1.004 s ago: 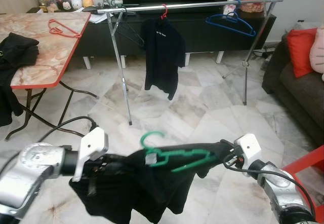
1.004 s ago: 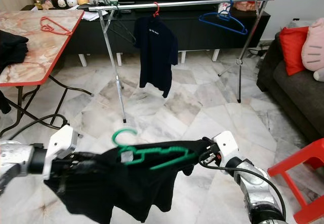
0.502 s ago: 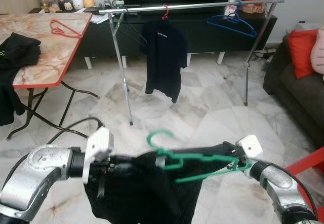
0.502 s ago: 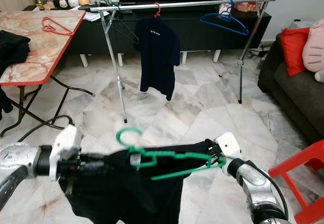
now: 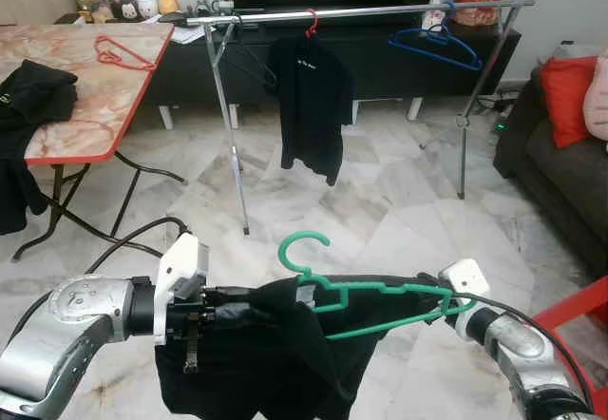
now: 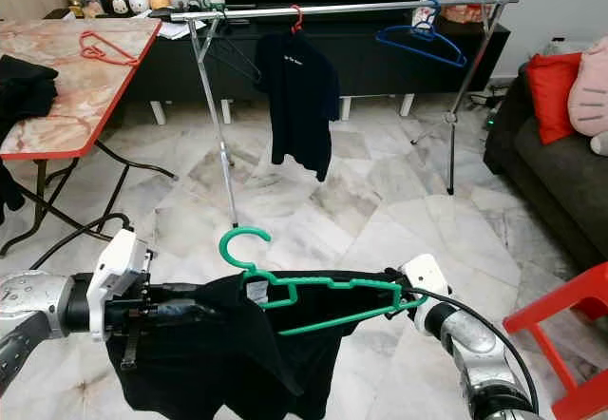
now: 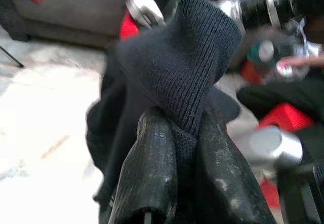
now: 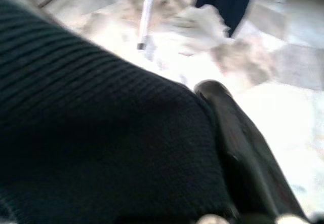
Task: Hang hanger
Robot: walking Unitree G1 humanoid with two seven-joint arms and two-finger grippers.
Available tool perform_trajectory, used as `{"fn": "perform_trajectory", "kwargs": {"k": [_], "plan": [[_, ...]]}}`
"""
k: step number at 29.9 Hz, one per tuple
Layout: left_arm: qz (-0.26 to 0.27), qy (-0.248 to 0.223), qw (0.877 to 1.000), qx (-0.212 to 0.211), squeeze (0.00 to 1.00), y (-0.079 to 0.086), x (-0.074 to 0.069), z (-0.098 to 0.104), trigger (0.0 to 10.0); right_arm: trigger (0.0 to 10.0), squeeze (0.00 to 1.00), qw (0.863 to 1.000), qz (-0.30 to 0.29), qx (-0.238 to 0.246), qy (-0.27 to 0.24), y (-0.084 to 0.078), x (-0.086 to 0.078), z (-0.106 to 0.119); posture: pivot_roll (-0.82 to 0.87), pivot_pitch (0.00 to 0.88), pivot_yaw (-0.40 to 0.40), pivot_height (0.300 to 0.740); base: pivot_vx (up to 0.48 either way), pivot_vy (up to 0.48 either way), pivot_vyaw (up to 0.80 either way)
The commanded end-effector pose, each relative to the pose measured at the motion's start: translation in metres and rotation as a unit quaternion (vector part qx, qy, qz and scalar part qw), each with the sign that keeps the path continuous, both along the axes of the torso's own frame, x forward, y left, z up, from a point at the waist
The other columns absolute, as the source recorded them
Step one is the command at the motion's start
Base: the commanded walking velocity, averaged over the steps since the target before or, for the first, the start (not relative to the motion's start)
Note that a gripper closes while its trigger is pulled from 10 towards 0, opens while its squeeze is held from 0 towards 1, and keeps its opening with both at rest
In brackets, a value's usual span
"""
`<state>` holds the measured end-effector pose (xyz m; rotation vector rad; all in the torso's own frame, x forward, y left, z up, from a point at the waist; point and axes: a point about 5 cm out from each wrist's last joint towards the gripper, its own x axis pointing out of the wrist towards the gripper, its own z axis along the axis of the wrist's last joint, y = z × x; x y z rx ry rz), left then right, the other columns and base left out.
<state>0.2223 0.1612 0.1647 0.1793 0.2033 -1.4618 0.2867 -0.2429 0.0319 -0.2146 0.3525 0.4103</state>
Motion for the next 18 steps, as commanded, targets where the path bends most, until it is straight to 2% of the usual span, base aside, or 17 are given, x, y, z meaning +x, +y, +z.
{"fn": "perform_trajectory", "kwargs": {"k": [1,10,18], "plan": [[-0.016,-0.007,1.000,0.012,0.00,0.000,-0.003,0.004,10.0,0.0,0.00,0.999,-0.048,-0.002,-0.013,-0.014,0.003,0.006,-0.02,0.000,-0.038,0.740,0.000,0.000,0.00],[-0.049,0.000,0.997,0.054,0.00,-0.004,-0.010,-0.006,10.0,0.0,0.00,0.998,-0.048,0.005,-0.032,-0.008,0.012,0.013,-0.02,0.000,-0.037,0.740,0.000,0.000,0.00],[-0.062,-0.002,0.998,-0.014,0.00,-0.003,-0.012,0.009,10.0,0.0,0.00,0.997,-0.074,-0.006,-0.006,-0.010,0.009,0.005,-0.02,0.000,-0.040,0.740,0.000,0.000,0.00]]}}
